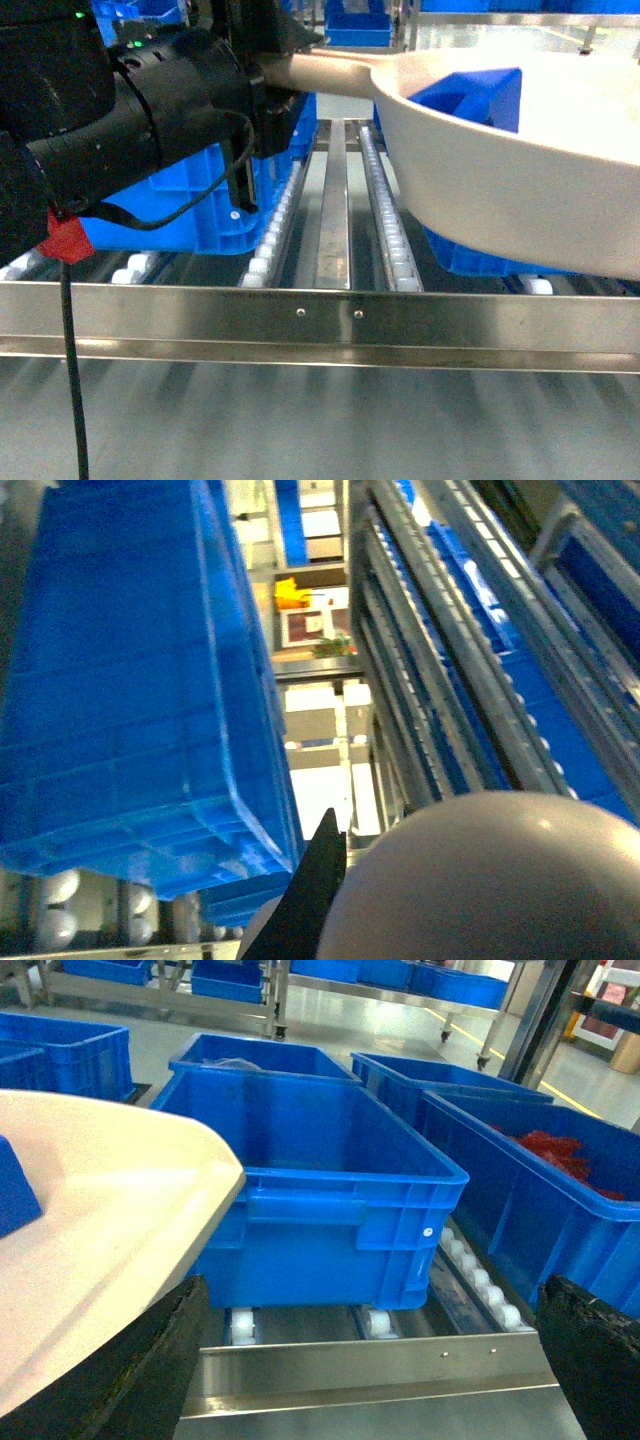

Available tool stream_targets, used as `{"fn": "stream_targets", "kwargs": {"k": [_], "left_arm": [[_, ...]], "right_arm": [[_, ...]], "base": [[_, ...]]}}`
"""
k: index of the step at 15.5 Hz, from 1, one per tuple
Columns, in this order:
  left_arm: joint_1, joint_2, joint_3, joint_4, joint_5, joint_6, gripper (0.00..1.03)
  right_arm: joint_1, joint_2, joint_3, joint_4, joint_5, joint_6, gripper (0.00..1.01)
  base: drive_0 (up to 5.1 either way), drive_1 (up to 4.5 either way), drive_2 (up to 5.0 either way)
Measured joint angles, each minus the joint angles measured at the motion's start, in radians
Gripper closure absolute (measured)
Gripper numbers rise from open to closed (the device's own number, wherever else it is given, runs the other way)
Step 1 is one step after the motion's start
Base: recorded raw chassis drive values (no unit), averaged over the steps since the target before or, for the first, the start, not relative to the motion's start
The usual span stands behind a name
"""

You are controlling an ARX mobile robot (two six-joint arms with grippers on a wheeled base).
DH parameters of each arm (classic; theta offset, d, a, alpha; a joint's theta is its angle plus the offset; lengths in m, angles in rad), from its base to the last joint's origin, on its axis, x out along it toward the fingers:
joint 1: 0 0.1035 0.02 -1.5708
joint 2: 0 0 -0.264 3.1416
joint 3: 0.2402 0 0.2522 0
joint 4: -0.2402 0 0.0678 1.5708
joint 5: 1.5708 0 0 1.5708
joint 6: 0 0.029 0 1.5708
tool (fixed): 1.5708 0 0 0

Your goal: Place part in tray to right shelf

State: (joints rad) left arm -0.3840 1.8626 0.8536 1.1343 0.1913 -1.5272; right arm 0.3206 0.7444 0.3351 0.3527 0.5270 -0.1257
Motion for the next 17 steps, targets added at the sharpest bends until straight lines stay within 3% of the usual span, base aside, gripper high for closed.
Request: {"fn": "stream_targets", "kwargs": {"k": [8, 12, 14, 16, 17], "left_arm": [[0.035, -0.056, -0.082, -0.027, -0.015, -0.039, 0.9], [0.17, -0.224, -0.063, -0.132, -0.14, -0.05, 0.9], [0.234, -0.226, -0.007, -0.233, -0.189, -0.033, 0.9], [0.304, -0.225, 0.077, -0.313, -0.264, 0.025, 0.9], [0.338, -0.219, 0.134, -0.359, -0.304, 0.079, 0.9]], "right_arm": [[0.0, 0.0, 0.0, 0.0, 0.0, 0.0, 0.03], [0.0, 0.0, 0.0, 0.0, 0.0, 0.0, 0.03], [0.0, 0.0, 0.0, 0.0, 0.0, 0.0, 0.03], [0.0, 0.0, 0.0, 0.0, 0.0, 0.0, 0.03], [0.0, 0.0, 0.0, 0.0, 0.0, 0.0, 0.03]], "base": [[0.0, 0.0, 0.0], [0.0, 0.0, 0.0], [0.0, 0.0, 0.0], [0.0, 0.0, 0.0], [0.0, 0.0, 0.0]]}}
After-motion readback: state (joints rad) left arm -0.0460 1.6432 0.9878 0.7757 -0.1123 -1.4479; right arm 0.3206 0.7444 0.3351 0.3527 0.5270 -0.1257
